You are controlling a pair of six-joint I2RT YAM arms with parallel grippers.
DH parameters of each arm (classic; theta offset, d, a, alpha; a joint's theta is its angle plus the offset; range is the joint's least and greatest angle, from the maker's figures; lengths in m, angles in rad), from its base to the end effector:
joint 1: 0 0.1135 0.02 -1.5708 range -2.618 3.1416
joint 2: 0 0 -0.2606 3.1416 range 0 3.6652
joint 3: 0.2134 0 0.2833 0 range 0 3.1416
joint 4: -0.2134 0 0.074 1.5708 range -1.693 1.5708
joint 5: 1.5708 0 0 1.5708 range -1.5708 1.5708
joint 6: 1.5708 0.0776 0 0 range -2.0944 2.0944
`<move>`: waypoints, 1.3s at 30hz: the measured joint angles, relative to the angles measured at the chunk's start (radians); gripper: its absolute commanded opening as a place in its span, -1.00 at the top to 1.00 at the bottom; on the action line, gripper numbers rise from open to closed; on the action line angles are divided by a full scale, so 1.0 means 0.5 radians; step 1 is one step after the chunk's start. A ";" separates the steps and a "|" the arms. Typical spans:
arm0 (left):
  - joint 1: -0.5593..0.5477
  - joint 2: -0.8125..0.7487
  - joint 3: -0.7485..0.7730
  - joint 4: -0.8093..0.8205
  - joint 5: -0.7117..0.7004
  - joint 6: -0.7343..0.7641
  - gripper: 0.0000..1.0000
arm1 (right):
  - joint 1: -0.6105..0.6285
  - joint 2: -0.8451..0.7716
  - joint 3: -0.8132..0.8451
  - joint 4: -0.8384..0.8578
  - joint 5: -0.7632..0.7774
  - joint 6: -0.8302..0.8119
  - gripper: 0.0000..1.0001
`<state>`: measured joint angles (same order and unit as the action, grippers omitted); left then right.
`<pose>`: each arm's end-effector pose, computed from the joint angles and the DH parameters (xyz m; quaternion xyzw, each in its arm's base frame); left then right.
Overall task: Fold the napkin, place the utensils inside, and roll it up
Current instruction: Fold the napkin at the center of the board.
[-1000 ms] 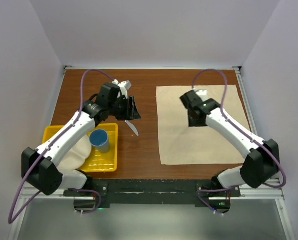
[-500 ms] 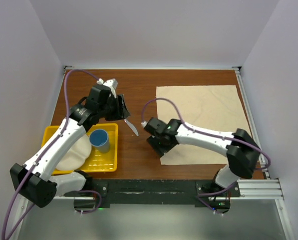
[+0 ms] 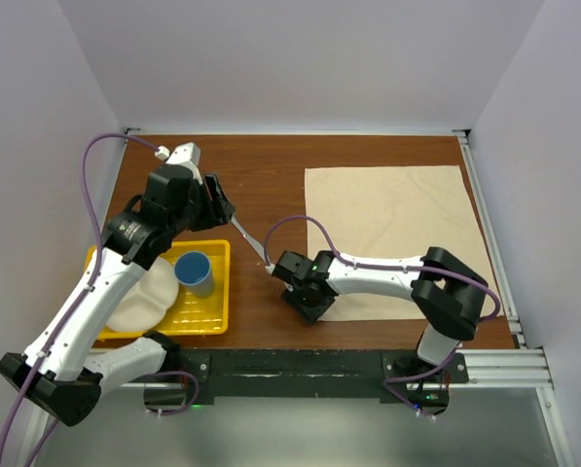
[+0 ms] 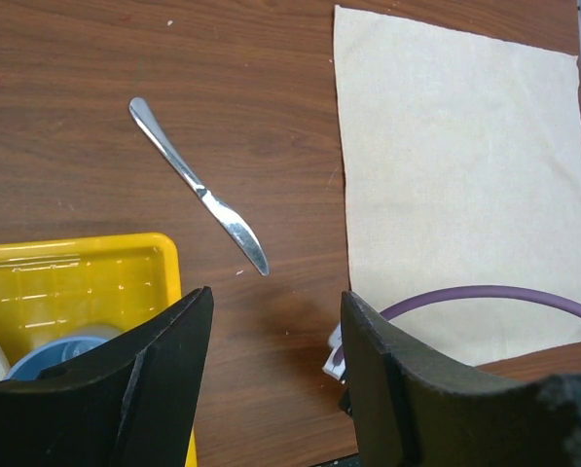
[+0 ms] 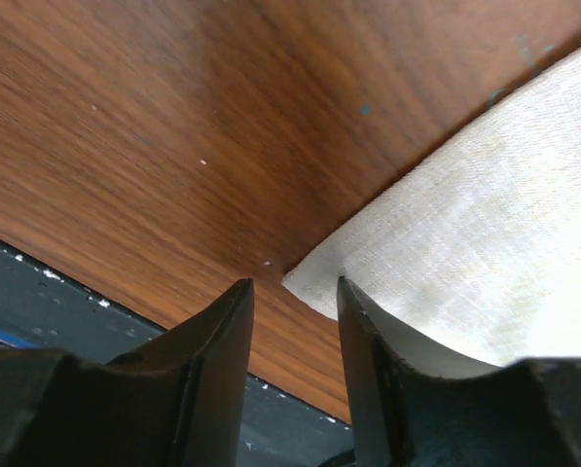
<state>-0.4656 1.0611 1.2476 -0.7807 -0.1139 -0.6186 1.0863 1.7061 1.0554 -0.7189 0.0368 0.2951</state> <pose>0.2533 -0.1174 0.3667 -0.0940 0.8771 -0.1986 0.4271 0.1619 0.3014 0.1033 -0.3816 0.9187 0.0499 0.0891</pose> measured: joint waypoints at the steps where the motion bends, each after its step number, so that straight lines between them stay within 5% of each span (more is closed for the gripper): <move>1: 0.000 0.005 0.000 -0.008 -0.001 -0.001 -0.21 | 0.002 0.000 -0.020 0.015 -0.008 0.002 0.14; 7: 0.000 0.009 0.000 -0.029 0.001 -0.013 -0.21 | 0.004 -0.004 -0.071 0.063 -0.014 0.001 0.15; 18: 0.000 0.009 0.000 -0.029 0.004 -0.034 -0.21 | 0.082 0.000 -0.072 0.060 0.100 0.047 0.99; 27: 0.000 0.010 -0.005 -0.027 0.033 -0.034 -0.21 | 0.109 -0.003 0.097 -0.013 0.045 0.111 1.00; 39: 0.000 0.005 -0.062 -0.029 0.045 -0.026 -0.25 | 0.037 -0.071 0.147 0.060 -0.480 0.103 1.00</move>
<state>-0.4656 1.0634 1.2167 -0.7952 -0.0914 -0.6315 1.1046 1.6707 1.1290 -0.6891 -0.2031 0.3466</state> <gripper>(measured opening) 0.621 0.033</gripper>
